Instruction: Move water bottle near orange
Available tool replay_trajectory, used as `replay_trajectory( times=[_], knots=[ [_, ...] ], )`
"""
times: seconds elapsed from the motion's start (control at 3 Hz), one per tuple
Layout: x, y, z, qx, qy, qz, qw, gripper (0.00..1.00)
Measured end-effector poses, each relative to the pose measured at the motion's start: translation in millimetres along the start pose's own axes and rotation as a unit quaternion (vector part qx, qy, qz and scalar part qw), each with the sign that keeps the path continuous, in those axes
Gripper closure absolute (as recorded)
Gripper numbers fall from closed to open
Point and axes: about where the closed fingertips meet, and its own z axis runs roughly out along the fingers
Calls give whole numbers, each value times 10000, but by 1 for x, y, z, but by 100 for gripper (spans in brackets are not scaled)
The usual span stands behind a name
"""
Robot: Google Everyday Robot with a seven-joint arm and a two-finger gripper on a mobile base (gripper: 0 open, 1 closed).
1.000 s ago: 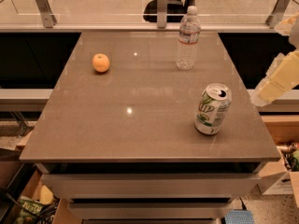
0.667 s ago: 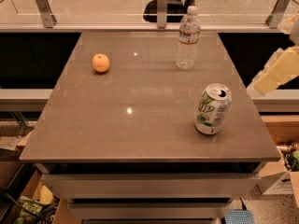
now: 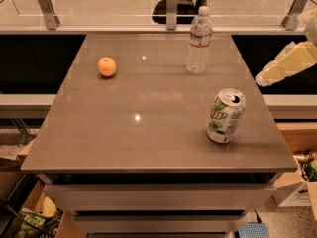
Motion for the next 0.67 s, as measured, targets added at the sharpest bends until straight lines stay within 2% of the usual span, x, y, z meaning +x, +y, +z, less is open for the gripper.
replay_trajectory(
  times=[0.33,0.67],
  knots=[
    [-2,3,4,-33,-47,8,10000,0],
    [-15,-4,17,-2,-397,52,9992,0]
  ],
)
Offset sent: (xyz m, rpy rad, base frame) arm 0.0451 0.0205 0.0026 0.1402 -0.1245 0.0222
